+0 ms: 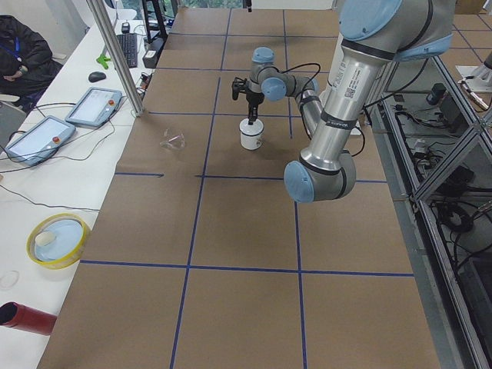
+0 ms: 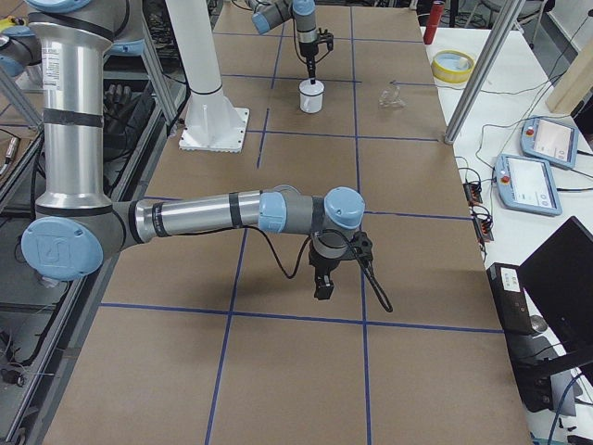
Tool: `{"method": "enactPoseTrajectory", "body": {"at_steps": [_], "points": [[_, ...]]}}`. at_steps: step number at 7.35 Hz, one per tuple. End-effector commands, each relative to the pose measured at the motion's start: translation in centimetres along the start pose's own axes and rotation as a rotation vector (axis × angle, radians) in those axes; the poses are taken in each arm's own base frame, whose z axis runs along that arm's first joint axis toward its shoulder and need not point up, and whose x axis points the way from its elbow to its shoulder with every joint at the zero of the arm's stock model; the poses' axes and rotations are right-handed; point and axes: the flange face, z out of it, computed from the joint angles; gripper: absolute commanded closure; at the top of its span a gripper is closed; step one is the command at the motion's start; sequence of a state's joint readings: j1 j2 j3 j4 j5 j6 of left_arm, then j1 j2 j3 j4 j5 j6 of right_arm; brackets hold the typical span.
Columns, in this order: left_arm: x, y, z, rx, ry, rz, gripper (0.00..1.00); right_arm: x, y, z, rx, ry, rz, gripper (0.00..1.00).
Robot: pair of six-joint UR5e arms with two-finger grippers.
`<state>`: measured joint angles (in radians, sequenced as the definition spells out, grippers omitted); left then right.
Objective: Place funnel on cup
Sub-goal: 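Close the left gripper on the knob of the white lid, then lift the lid off the mug and lower it onto the table beside it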
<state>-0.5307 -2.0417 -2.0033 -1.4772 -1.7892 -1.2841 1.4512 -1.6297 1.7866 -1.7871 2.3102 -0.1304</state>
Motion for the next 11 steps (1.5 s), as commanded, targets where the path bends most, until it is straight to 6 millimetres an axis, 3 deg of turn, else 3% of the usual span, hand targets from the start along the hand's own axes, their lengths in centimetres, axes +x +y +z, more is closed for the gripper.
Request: {"method": "enactPoseTrajectory", "body": {"at_steps": [1,2,3,4,5,7,8,11], "points": [[0.0,0.0,-1.7,0.013,0.025,0.016,1.0,0.0,0.0,0.0,0.0,0.0,0.0,0.0],[-0.5,0.0,-4.8,0.028,0.034,0.037,1.0,0.1,0.0,0.1,-0.001,0.0,0.001,0.0],[-2.0,-0.7,-9.2,0.037,0.038,0.097,1.0,0.0,0.0,0.0,0.0,0.0,0.0,0.0],[-5.5,-2.0,-12.8,0.031,0.074,0.195,1.0,0.0,0.0,0.0,0.0,0.0,0.0,0.0],[-10.2,-0.8,-12.8,0.007,0.049,0.268,1.0,0.1,0.0,0.1,-0.001,0.0,0.001,0.0],[-15.8,0.6,-9.8,-0.005,0.031,0.274,1.0,0.0,0.0,0.0,0.0,0.0,0.0,0.0],[-16.7,0.6,-7.8,-0.002,0.043,0.273,1.0,0.0,0.0,0.0,0.0,0.0,0.0,0.0],[-16.0,2.4,2.5,-0.013,0.061,0.192,1.0,0.0,0.0,0.0,0.0,0.0,0.0,0.0]]}}
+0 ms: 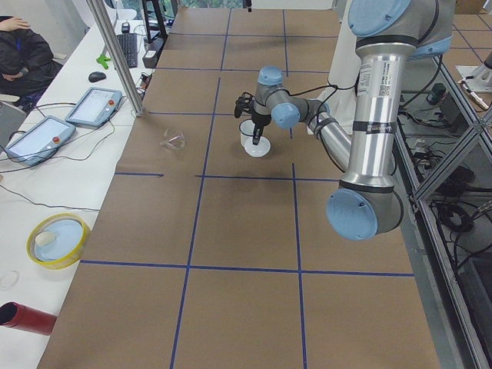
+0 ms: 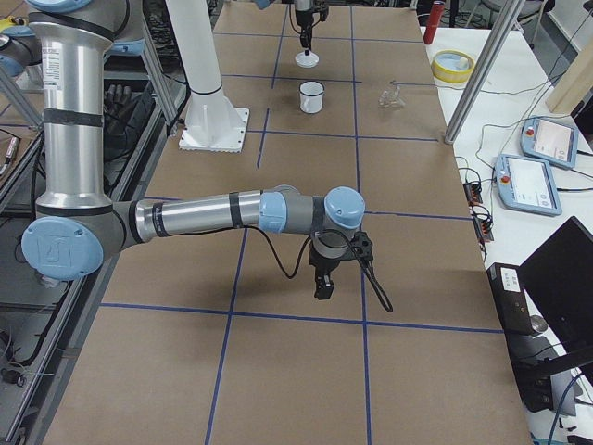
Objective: Place funnel on cup
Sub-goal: 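Lift the lid off the mug and lower it onto the table beside it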
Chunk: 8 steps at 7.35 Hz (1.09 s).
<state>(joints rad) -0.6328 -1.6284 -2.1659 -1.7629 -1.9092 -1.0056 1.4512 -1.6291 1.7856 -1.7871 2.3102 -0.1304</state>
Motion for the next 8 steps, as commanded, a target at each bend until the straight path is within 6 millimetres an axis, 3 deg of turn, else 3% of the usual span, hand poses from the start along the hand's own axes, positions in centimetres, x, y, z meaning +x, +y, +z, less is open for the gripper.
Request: {"method": "enactPoseTrajectory", "body": {"at_steps": [1,4,6,7,8], "points": [[0.0,1.6,6.2,0.008,-0.004,-0.038,1.0,0.0,0.0,0.0,0.0,0.0,0.0,0.0],[-0.2,2.4,8.8,-0.007,-0.021,-0.045,1.0,0.0,0.0,0.0,0.0,0.0,0.0,0.0],[-0.2,2.4,8.8,-0.007,-0.021,-0.045,1.0,0.0,0.1,0.0,0.0,0.0,0.0,0.0],[-0.2,2.4,8.8,-0.007,-0.021,-0.045,0.86,0.0,0.1,0.1,-0.001,0.0,0.001,0.0],[-0.1,2.3,8.8,-0.006,-0.02,-0.045,0.55,0.0,0.1,0.1,-0.001,0.0,0.001,0.0]]}}
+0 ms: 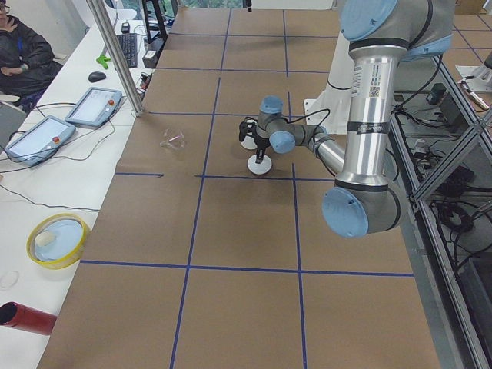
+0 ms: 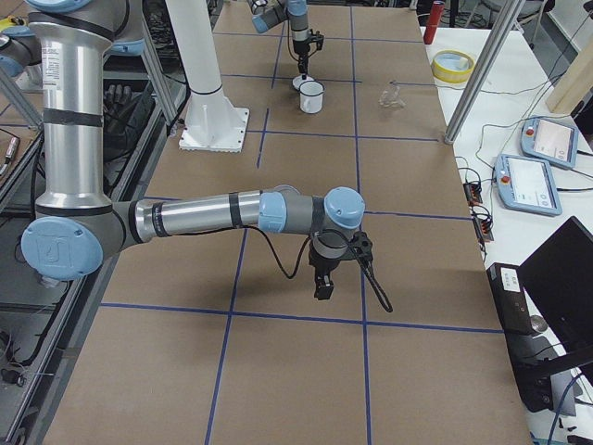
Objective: Place funnel on cup
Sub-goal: 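Open the left gripper to release the lid and raise it, then reach the left gripper to the glass funnel and grasp its rim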
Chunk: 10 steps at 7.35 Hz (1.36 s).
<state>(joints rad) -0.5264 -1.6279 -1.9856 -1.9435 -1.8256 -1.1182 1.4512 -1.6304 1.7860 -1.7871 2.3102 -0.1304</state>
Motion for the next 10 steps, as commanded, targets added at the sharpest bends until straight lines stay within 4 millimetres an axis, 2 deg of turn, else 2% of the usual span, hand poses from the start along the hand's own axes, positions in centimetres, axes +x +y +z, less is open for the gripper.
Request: {"method": "enactPoseTrajectory", "body": {"at_steps": [1,2,3,4,5,6,7,8,9,10], "points": [[0.0,0.0,0.0,0.0,0.0,0.0,0.42,0.0,0.0,0.0,0.0,0.0,0.0,0.0],[0.0,0.0,0.0,0.002,0.0,0.0,0.17,0.0,0.0,0.0,0.0,0.0,0.0,0.0],[0.1,-0.1,-0.3,0.006,0.003,-0.004,0.0,0.0,0.0,0.0,0.0,0.0,0.0,0.0],[0.8,-0.7,-2.3,0.031,0.036,-0.015,0.0,0.0,0.0,0.0,0.0,0.0,0.0,0.0],[1.5,-1.8,-6.0,0.078,0.091,-0.106,0.0,0.0,0.0,0.0,0.0,0.0,0.0,0.0],[2.7,-6.0,-9.5,0.168,0.156,-0.263,0.0,0.0,0.0,0.0,0.0,0.0,0.0,0.0],[3.5,-8.1,-11.2,0.221,0.195,-0.399,0.0,0.0,0.0,0.0,0.001,0.0,-0.001,0.0],[5.8,-10.4,-12.3,0.317,0.247,-0.574,0.0,0.0,-0.1,0.0,0.001,0.0,-0.001,0.0],[9.2,-14.1,-11.3,0.39,0.29,-0.755,0.0,0.0,0.0,0.0,0.0,0.0,0.0,0.0],[11.3,-17.5,-9.0,0.445,0.319,-0.945,0.0,0.0,0.0,0.0,0.001,0.0,-0.001,0.0]]}}
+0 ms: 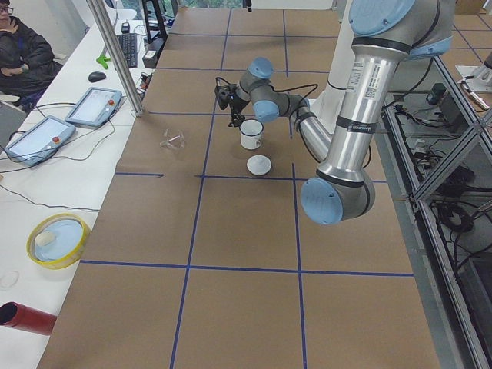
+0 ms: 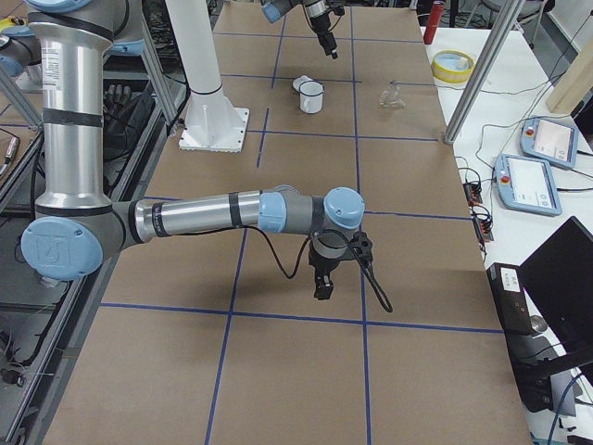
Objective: Place funnel on cup
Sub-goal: 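Reach the left gripper to the glass funnel and grasp its rim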
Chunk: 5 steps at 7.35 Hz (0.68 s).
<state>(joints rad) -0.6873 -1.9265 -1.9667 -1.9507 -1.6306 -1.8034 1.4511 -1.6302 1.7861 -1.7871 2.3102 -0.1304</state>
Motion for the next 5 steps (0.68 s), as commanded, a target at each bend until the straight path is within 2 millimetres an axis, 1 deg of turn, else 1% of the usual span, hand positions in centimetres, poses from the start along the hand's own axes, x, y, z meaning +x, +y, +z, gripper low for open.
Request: {"method": "enactPoseTrajectory", "body": {"at_steps": [1,2,3,4,5], "points": [[4.8,-1.3,6.5,0.136,0.147,-0.362,0.0,0.0,0.0,0.0,0.0,0.0,0.0,0.0],[4.4,-2.4,9.7,0.161,0.235,-0.462,0.0,0.0,0.0,0.0,0.0,0.0,0.0,0.0],[5.3,-2.9,14.8,0.22,0.228,-0.506,0.0,0.0,0.0,0.0,0.0,0.0,0.0,0.0],[5.6,-3.3,17.9,0.269,0.223,-0.566,0.0,0.0,0.0,0.0,0.0,0.0,0.0,0.0],[3.8,-4.0,20.1,0.283,0.213,-0.574,0.0,0.0,0.0,0.0,0.0,0.0,0.0,0.0]]}}
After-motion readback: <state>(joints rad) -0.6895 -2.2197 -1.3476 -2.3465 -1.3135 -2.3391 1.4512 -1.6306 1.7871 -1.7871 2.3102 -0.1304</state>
